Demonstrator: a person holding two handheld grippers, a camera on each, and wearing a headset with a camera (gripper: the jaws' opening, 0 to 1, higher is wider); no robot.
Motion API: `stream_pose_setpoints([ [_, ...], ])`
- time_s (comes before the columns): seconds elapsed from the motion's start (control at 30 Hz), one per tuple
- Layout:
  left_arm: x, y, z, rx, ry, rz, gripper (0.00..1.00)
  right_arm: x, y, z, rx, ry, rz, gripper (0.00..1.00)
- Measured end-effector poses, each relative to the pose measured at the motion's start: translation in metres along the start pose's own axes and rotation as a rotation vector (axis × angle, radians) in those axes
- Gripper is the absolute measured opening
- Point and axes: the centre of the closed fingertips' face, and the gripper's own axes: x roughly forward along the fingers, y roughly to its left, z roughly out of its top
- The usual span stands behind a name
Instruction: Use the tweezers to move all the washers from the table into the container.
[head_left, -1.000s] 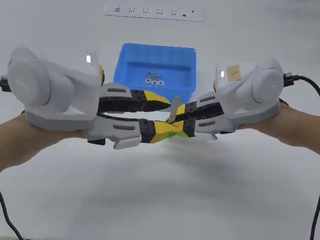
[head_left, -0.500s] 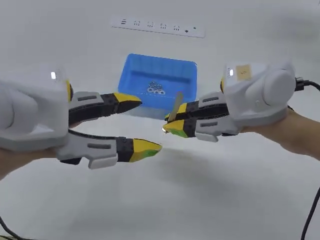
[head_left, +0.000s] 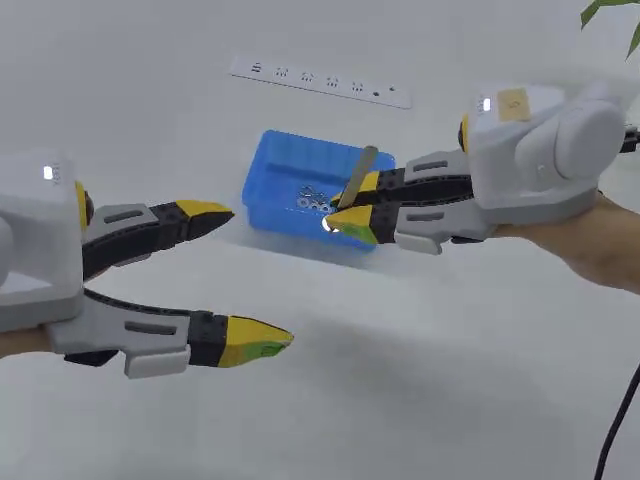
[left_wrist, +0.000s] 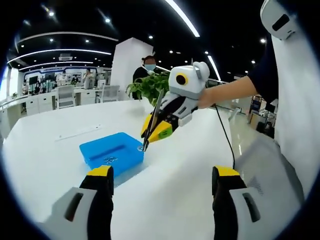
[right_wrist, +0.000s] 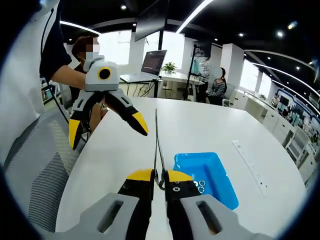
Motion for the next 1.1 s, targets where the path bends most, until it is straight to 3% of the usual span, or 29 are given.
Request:
stream_pose_setpoints([
  [0.13, -0.006, 0.011, 0.002, -0.023, -0.041, 0.049, 0.99, 0.003, -0.022, 0.010, -0.012, -0.007, -0.024, 0.09],
  [0.27, -0.012, 0.020, 0.002, -0.073, -0.081, 0.088, 1.00, 0.009, -0.042, 0.011, -0.012, -0.003, -0.045, 0.09],
  [0.33, -0.013, 0.025, 0.001, -0.106, -0.093, 0.112, 1.00, 0.013, -0.052, 0.007, -0.001, -0.002, -0.058, 0.09],
  [0.53, -0.017, 0.031, -0.003, -0.094, -0.081, 0.133, 1.00, 0.034, -0.072, -0.014, 0.034, 0.023, -0.078, 0.09],
  [0.77, -0.020, 0.036, -0.010, -0.115, -0.067, 0.160, 1.00, 0.056, -0.076, -0.050, 0.050, 0.096, -0.043, 0.09],
  [0.87, -0.023, 0.037, -0.012, -0.153, -0.089, 0.172, 1.00, 0.061, -0.076, -0.057, 0.057, 0.111, -0.037, 0.09],
  [1.1, -0.021, 0.036, -0.021, -0.161, -0.061, 0.183, 1.00, 0.065, -0.073, -0.067, 0.070, 0.134, -0.012, 0.09],
])
